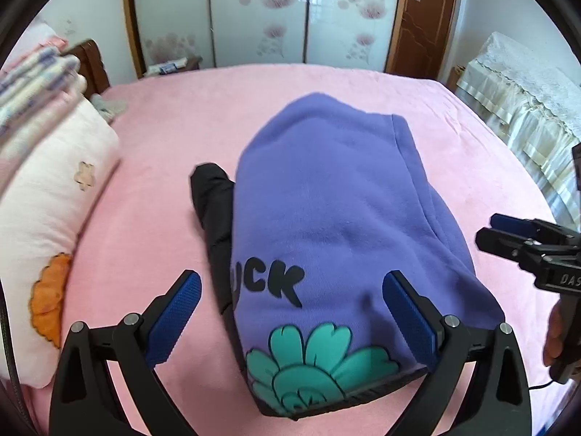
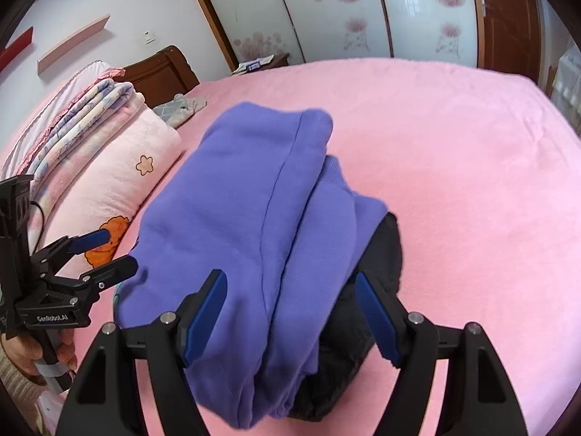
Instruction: Fold large clothes
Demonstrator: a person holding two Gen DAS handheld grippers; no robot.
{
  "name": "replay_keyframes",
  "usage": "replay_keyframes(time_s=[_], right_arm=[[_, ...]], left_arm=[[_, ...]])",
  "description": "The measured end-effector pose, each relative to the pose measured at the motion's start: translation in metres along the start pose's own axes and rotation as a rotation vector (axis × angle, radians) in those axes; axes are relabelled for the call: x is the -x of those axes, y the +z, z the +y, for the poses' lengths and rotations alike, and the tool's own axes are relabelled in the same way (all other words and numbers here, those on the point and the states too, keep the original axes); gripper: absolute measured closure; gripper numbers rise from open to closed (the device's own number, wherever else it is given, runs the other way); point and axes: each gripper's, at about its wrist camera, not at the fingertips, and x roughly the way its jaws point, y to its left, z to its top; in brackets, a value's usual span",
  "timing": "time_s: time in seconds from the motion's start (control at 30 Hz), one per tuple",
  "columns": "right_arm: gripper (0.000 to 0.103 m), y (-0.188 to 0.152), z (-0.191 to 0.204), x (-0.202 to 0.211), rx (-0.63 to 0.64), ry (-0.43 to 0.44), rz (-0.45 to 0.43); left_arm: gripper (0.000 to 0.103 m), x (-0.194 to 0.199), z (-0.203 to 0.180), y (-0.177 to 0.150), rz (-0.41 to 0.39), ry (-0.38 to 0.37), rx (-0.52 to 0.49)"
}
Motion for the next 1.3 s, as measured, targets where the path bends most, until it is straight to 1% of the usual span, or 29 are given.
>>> replay_keyframes(time_s=[0.1, 0.17, 0.2, 0.27, 0.37, 0.5, 0.7, 0.9, 1.1, 1.3], right_arm=[[0.029, -0.007, 0.004, 0.008, 0.028, -0.007, -0.009], [0.029, -0.017, 0.003, 0.009, 0.045, -0.004, 0.002], [0.029, -0.022, 0.007, 0.006, 0.057, -0.013, 0.014], [0.029, -0.033, 0.013, -0.004, 0.081, -0.042, 0.054], [0.029, -0.05, 0.014, -0.011, 0.094, -0.057, 0.105], [0.029, -0.059, 0.018, -0.007, 0.098, -0.058, 0.107], [0.029, -0.058, 0.019, 0.025, 0.077, -0.051, 0.036], [0.029, -0.063, 0.019, 0.06, 0.048, -0.048, 0.008], [0.029, -0.077, 0.013, 0.11, 0.0, -0.022, -0.009], [0.029, -0.103, 0.003, 0.184, -0.05, 0.019, -0.02]], left_arm=[[0.003, 0.018, -0.009, -0.013, -0.033, 0.048, -0.023], [0.003, 0.023, -0.016, -0.024, -0.016, 0.085, -0.045], [0.003, 0.022, -0.017, -0.028, -0.008, 0.09, -0.048], [0.003, 0.018, -0.017, -0.038, 0.021, 0.086, -0.024], [0.003, 0.012, -0.011, -0.047, 0.059, 0.065, 0.042], [0.003, 0.012, -0.006, -0.051, 0.062, 0.065, 0.09], [0.003, 0.027, -0.007, -0.048, 0.039, 0.075, 0.125], [0.003, 0.052, -0.026, -0.051, 0.041, 0.049, 0.127], [0.003, 0.1, -0.057, -0.063, 0.073, 0.004, 0.158], [0.003, 0.169, -0.1, -0.085, 0.065, -0.008, 0.16]])
